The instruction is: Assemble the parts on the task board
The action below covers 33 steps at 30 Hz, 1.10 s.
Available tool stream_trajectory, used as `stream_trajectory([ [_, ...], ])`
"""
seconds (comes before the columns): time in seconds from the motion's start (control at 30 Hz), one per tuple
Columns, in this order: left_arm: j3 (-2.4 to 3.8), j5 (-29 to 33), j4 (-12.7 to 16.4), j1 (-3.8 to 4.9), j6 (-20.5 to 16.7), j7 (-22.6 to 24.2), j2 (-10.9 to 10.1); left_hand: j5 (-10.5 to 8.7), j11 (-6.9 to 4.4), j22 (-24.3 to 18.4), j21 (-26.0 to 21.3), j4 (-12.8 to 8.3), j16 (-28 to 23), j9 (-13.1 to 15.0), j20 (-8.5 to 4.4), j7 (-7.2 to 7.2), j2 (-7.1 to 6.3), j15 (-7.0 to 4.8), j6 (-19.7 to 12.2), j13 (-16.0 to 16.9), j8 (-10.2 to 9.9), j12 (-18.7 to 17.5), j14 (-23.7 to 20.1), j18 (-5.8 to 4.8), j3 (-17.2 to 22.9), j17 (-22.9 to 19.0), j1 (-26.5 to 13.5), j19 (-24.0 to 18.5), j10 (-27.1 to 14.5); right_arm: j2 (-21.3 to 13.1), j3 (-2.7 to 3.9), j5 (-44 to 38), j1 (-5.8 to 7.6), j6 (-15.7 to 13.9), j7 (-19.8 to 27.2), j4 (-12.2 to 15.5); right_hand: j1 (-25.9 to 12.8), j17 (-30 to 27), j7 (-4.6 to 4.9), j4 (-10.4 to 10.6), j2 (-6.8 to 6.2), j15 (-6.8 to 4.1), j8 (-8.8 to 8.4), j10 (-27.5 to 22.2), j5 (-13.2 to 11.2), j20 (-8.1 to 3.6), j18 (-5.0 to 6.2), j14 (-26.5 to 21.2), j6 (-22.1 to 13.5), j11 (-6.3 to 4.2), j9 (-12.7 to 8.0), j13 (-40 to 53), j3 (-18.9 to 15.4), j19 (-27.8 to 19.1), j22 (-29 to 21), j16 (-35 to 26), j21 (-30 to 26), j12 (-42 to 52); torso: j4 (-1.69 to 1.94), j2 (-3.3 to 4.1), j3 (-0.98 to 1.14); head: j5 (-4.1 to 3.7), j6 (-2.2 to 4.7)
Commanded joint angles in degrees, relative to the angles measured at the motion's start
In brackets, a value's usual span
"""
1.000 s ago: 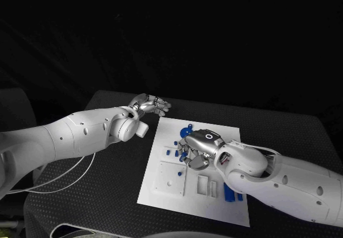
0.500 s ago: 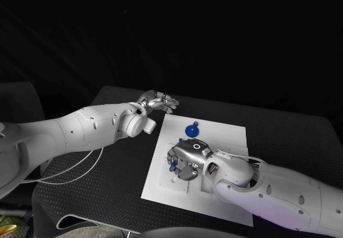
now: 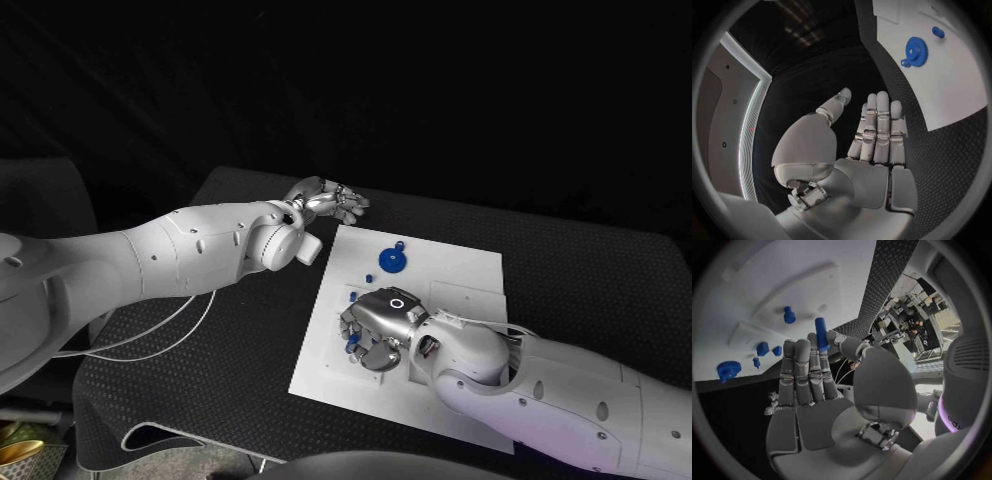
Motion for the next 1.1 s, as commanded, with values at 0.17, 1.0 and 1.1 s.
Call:
stream_trajectory([
  [0.17, 0.04, 0.32, 0.12, 0.03, 0.86, 0.49, 0.14, 0.31, -0.09, 0.11, -0.29, 0.34, -0.41, 0.0, -0.08, 0.08, 0.49, 0.17, -0.5, 0.1, 0.04, 0.15, 0.43, 0.01, 0.05, 0.14, -0.31, 0.35, -0.26, -0.06, -0.08, -0.85, -0.14, 1.74, 0.42, 0.04, 0.45, -0.04, 0.04, -0.18, 0.32, -0.29, 0.24, 0.27, 0.11, -0.02, 0.36, 0.06, 0.22, 0.11, 0.13, 0.12, 0.42, 0.23, 0.64, -0.05, 0.29, 0.09, -0.03, -0.02, 0.0, 0.49, -0.2],
  [1.0, 0.04, 0.33, 0.23, 0.03, 0.91, 0.48, 0.07, 0.33, -0.1, 0.17, -0.38, 0.38, -0.52, 0.0, -0.09, 0.06, 0.53, 0.16, -0.51, 0.11, 0.05, 0.14, 0.45, 0.02, 0.08, 0.29, -0.28, 0.36, -0.27, -0.44, -1.36, -0.84, -0.24, 2.91, 0.52, -0.25, 0.33, -0.02, 0.03, -0.39, 0.4, -0.32, 0.24, 0.32, 0.11, -0.03, 0.36, 0.15, 0.24, 0.09, 0.24, 0.23, 0.59, 0.26, 0.66, -0.05, 0.3, 0.08, -0.08, -0.03, -0.03, 0.83, -0.69],
  [1.1, 0.04, 0.33, 0.31, 0.03, 0.89, 0.46, 0.04, 0.33, -0.1, 0.18, -0.39, 0.39, -0.54, 0.0, -0.09, 0.06, 0.54, 0.16, -0.52, 0.11, 0.05, 0.14, 0.45, 0.02, 0.09, 0.31, -0.28, 0.36, -0.27, -0.48, -1.39, -0.84, -0.24, 3.19, 0.52, -0.27, 0.32, -0.02, 0.04, -0.41, 0.41, -0.32, 0.23, 0.32, 0.11, -0.03, 0.36, 0.15, 0.23, 0.09, 0.25, 0.24, 0.6, 0.26, 0.66, -0.05, 0.3, 0.08, -0.05, -0.03, -0.02, 0.81, -0.75],
])
